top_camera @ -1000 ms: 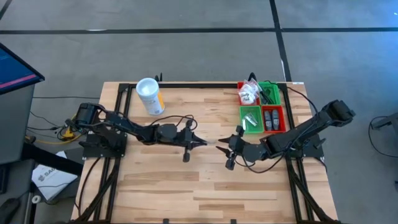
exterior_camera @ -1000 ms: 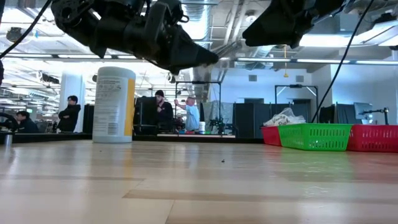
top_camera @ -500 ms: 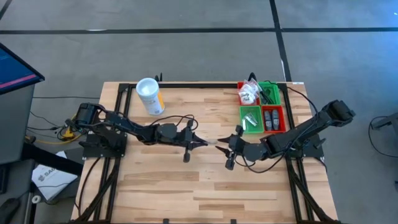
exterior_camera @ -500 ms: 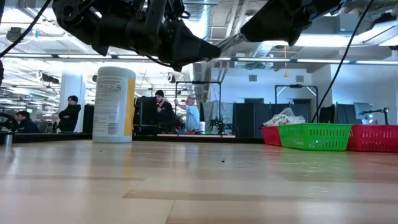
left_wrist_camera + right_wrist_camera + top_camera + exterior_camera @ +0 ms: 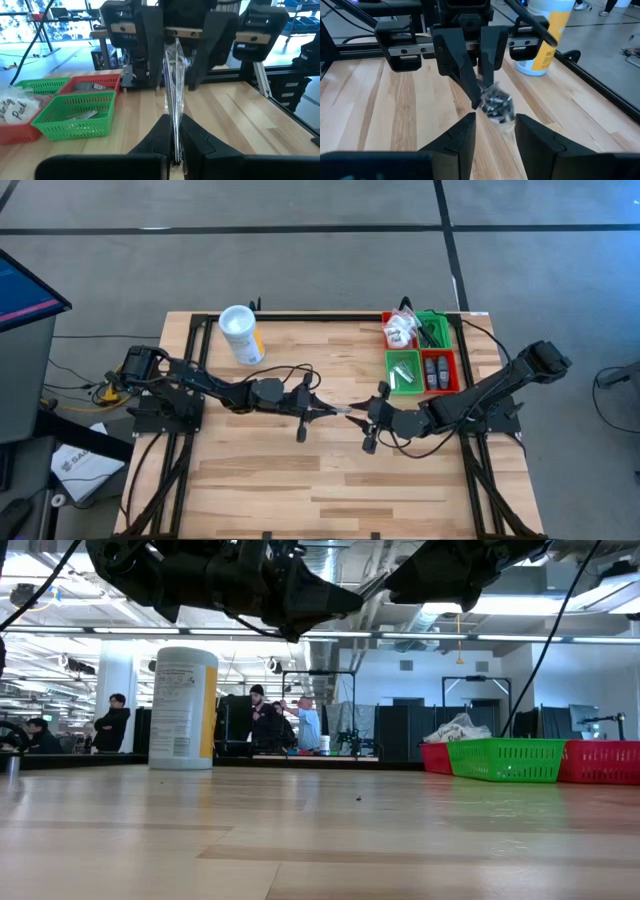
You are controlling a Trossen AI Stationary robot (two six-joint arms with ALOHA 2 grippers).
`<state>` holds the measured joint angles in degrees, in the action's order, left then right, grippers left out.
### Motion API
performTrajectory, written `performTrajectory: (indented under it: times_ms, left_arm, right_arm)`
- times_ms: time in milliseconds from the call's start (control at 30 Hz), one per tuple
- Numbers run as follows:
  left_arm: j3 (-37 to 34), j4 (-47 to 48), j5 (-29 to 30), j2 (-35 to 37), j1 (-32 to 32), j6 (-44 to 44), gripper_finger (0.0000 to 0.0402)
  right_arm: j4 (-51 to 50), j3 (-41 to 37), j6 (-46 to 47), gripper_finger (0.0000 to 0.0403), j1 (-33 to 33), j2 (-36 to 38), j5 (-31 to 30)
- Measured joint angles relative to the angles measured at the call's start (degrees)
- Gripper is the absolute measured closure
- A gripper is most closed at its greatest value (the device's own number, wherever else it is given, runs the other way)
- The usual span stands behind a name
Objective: Pick & Place Travel size toiletries
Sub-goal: Put the silver nail cutter into the bottom green bin
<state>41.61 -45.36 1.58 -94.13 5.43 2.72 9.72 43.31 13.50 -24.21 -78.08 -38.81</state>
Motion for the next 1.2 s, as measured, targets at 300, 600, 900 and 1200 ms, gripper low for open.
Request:
performTrajectory:
  times_ms: [300,600,900,1200]
  left_arm:
    - [0.54,0.42,0.01,-0.61,0.30,1.07,0.0394]
    - [0.57,-0.74,-0.76,-1.05,0.70,0.92,0.0396]
    - [0.57,-1.52,-0.90,-1.05,0.70,1.05,0.0395]
    - [0.28,0.08,-1.92,-0.99,0.74,1.52,0.0391]
  right_arm:
    - [1.14,0.00,-0.67,0.0275,0.00,0.00,0.02]
    - [2.82,-0.02,-1.99,0.0275,0.38,0.00,1.54]
    - [4.98,0.00,-2.80,0.0307,1.65,-2.18,4.11]
    - [10.07,0.70,-7.89,0.0376,3.44,-7.17,6.62]
